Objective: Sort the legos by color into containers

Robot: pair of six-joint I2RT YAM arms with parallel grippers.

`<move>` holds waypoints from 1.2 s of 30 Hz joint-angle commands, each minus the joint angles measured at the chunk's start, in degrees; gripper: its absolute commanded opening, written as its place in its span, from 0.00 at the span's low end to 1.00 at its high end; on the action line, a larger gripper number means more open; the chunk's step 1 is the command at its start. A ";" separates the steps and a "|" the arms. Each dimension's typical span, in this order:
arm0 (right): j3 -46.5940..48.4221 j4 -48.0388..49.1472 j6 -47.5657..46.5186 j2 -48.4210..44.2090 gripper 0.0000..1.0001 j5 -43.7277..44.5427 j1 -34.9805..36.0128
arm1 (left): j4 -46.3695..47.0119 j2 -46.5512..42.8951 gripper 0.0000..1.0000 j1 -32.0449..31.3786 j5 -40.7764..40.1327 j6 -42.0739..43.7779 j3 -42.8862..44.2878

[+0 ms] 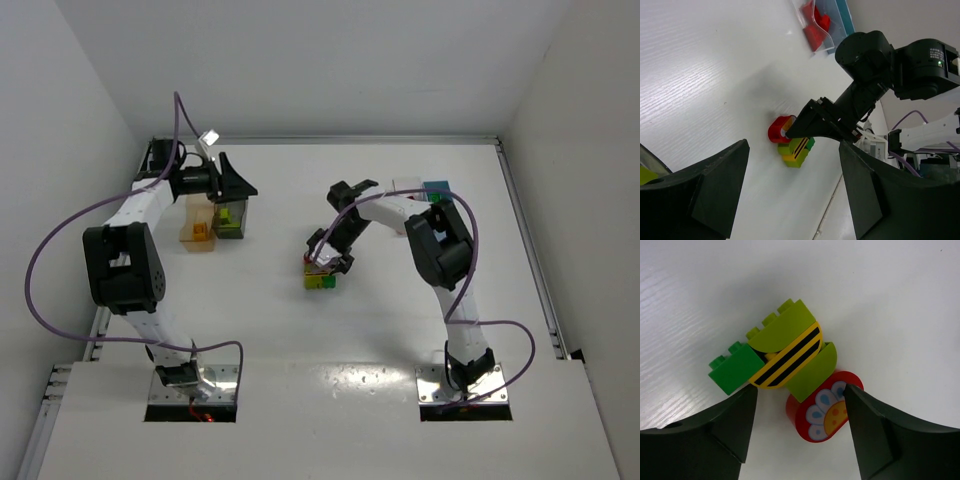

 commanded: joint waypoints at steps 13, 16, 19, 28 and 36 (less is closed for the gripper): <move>-0.25 7.22 -62.65 -0.22 0.82 -7.16 4.51 | 3.41 -2.37 0.79 1.48 1.05 -1.87 -2.43; 8.06 -0.67 -66.78 3.11 0.82 -7.08 5.03 | 3.94 -2.90 0.79 1.48 1.05 -2.39 -2.44; 15.01 -9.10 -71.08 7.24 0.82 -4.98 5.04 | 4.46 -4.04 0.79 1.48 1.05 -2.92 -2.97; 20.67 -20.79 -71.53 11.56 0.63 3.90 5.57 | 4.99 -6.41 0.79 2.62 1.05 -3.45 -4.20; 13.29 -16.78 -68.12 8.40 0.46 9.53 5.04 | 7.36 -5.89 0.79 3.85 2.19 -6.18 -4.20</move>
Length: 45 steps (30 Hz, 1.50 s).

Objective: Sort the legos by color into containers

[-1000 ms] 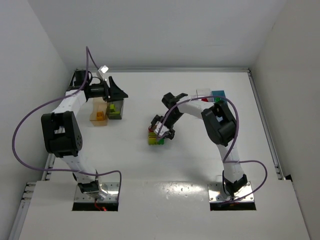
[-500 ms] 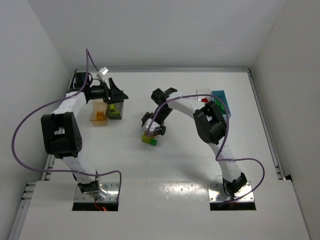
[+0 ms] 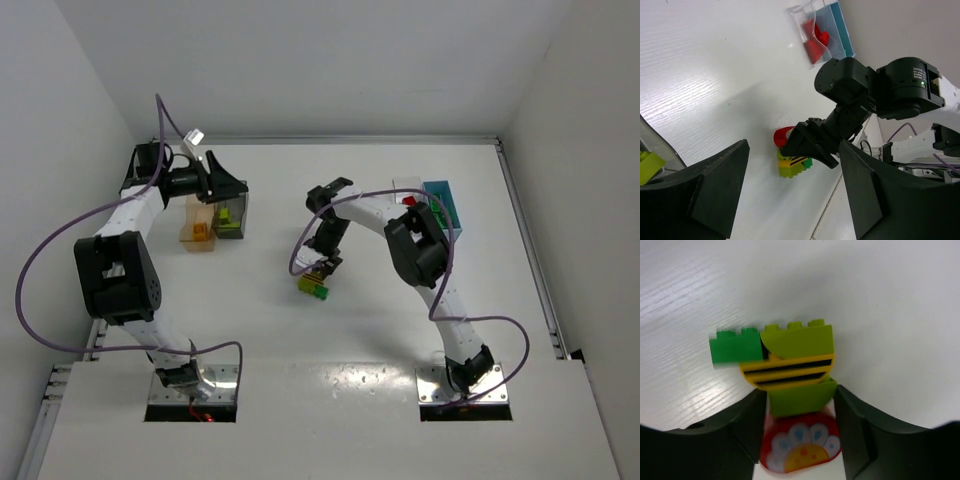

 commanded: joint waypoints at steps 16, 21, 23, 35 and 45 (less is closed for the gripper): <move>-24.37 24.47 -27.87 -21.22 0.02 7.98 -1.39 | 2.80 -7.16 0.79 -3.94 -0.60 4.14 -4.17; -34.82 44.84 -4.77 -29.58 0.26 9.80 -2.01 | -1.83 -7.69 0.79 -9.48 -0.62 13.51 -4.62; -35.46 49.41 2.61 -31.78 0.38 12.45 -2.01 | -6.23 -7.69 0.79 -13.08 -1.67 19.14 -2.95; -20.60 38.90 77.68 -36.07 0.45 36.98 -9.38 | -34.30 -2.77 0.86 -32.16 -17.39 55.38 1.46; -40.61 40.29 93.09 -55.23 0.45 35.40 -17.82 | -32.90 0.75 0.87 -37.35 -16.80 59.62 -0.57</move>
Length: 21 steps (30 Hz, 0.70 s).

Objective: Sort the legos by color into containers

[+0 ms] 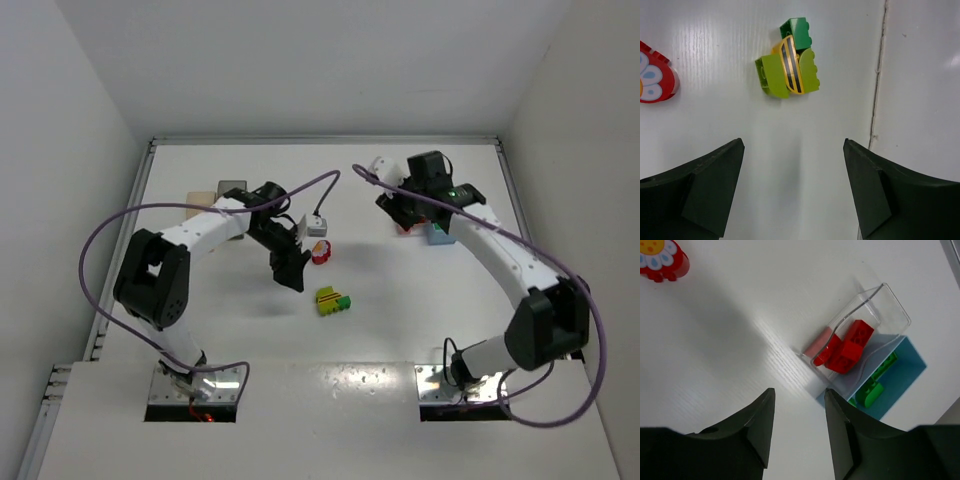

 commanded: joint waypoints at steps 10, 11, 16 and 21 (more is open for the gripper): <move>-12.03 -0.19 21.50 -21.06 0.51 4.61 -3.64 | 35.13 -11.02 0.87 -12.99 -16.84 -24.77 -15.57; -12.03 -0.88 22.29 -21.07 0.54 5.22 -4.25 | 36.72 -12.33 0.87 -15.18 -17.99 -26.70 -18.28; -12.03 -2.03 24.85 -23.96 0.60 5.22 -4.78 | 38.85 -10.07 0.87 -18.63 -20.47 -30.32 -19.54; -11.50 -3.87 26.08 -23.97 0.61 3.65 -5.31 | 41.92 -6.11 0.87 -19.16 -20.46 -31.90 -17.88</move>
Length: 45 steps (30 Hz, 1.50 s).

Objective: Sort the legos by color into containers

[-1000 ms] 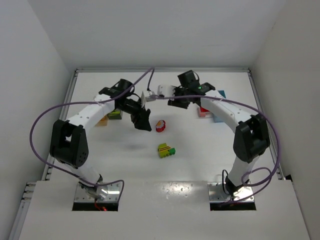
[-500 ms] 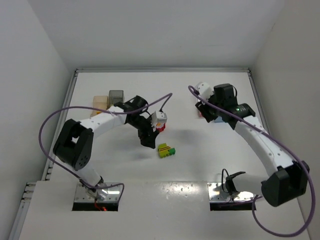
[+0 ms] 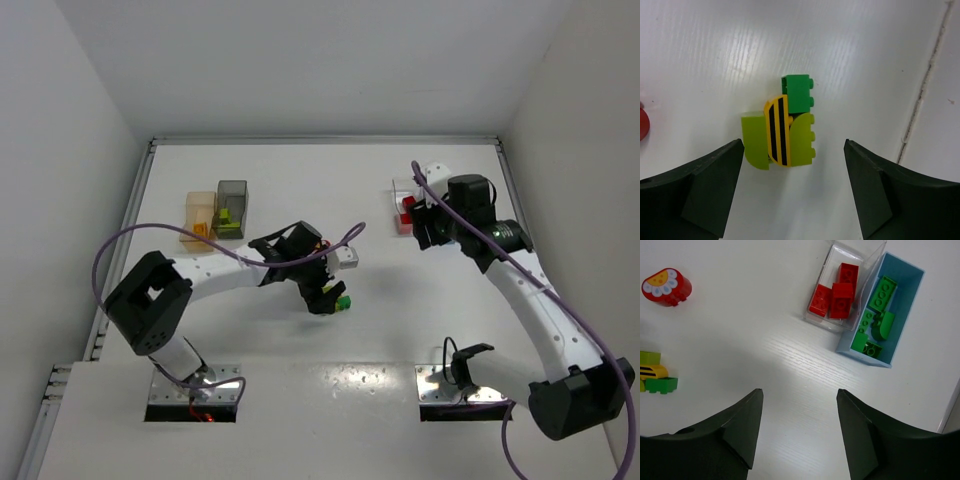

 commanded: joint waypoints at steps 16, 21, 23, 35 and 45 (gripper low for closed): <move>4.60 -4.22 3.81 1.94 0.61 -2.88 -2.13 | 2.88 10.55 0.74 -1.50 -1.67 -1.87 4.90; 6.27 -5.45 6.36 4.05 0.63 -5.42 -3.88 | 1.03 11.17 0.59 -1.50 -2.28 -0.03 4.90; 6.80 -5.45 7.42 4.75 0.63 -6.66 -4.41 | 0.50 11.17 0.52 -1.50 -2.81 -0.03 4.37; 7.42 0.07 21.02 14.94 0.63 -36.26 -8.62 | 11.22 -0.69 0.21 5.18 -7.99 -13.11 4.80; 8.56 20.28 38.42 25.23 0.61 -55.09 -8.72 | 13.07 -5.09 0.21 7.64 -2.29 -20.85 10.78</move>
